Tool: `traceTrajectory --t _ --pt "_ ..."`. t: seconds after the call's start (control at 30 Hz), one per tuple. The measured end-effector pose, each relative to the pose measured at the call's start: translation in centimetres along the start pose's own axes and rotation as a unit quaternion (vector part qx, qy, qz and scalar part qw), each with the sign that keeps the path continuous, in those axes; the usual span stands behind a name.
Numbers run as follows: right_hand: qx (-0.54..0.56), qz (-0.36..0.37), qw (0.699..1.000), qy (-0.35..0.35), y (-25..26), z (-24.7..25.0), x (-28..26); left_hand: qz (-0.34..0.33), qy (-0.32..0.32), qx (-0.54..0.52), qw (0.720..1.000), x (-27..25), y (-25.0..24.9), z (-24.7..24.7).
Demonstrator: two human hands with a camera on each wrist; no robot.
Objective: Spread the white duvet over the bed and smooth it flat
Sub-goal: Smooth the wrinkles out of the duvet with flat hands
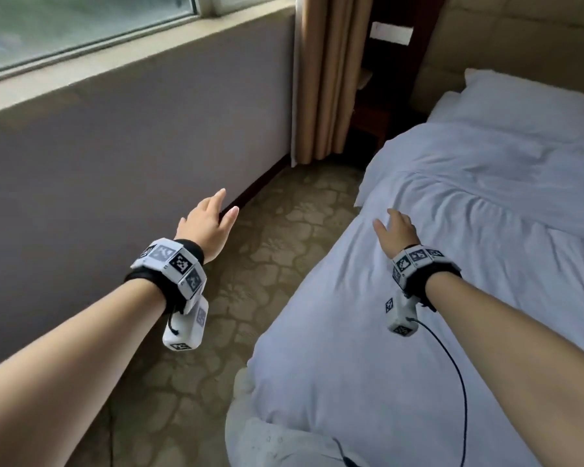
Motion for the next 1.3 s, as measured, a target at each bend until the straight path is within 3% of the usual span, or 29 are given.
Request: traceTrajectory --t 0.23,0.37,0.5,0.7,0.9,1.03,1.13,1.23,1.3 --pt "0.023 -0.114 0.993 -0.031 2.5 -5.6 13.9 -0.049 0.066 0.044 0.996 20.1 0.5 0.2" --pt "0.021 -0.131 0.990 -0.038 4.7 -5.1 19.6 -0.089 0.084 0.051 0.991 31.3 -2.7 0.5" --pt "0.037 -0.172 0.978 -0.109 3.7 -0.6 25.1 -0.156 0.119 0.047 0.979 41.3 -8.8 -3.1" --pt "0.036 -0.350 0.920 -0.174 -5.3 2.4 29.2 -0.306 0.205 0.050 0.928 53.2 -22.1 -14.0" --pt "0.090 -0.479 0.850 -0.198 -10.8 1.6 29.5 -0.420 0.266 0.105 0.861 59.4 -34.6 -23.5" --pt "0.110 -0.567 0.784 -0.227 -14.7 1.9 26.9 -0.515 0.342 0.161 0.769 56.7 -42.5 -32.5" --pt "0.120 -0.636 0.714 -0.268 -19.4 2.8 25.8 -0.585 0.371 0.167 0.701 53.7 -49.0 -38.4" --pt "0.139 -0.676 0.666 -0.283 -24.4 2.4 26.9 -0.633 0.384 0.167 0.652 52.2 -54.9 -44.3" --pt "0.152 -0.695 0.647 -0.274 -27.0 2.0 28.9 -0.645 0.389 0.174 0.634 52.6 -58.1 -48.0"
Point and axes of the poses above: each hand's wrist, its own x-axis towards the middle knuckle, its own z-axis out of the back of the hand, y = z × x, the point moved 7 cm from there along x, towards the middle knuckle
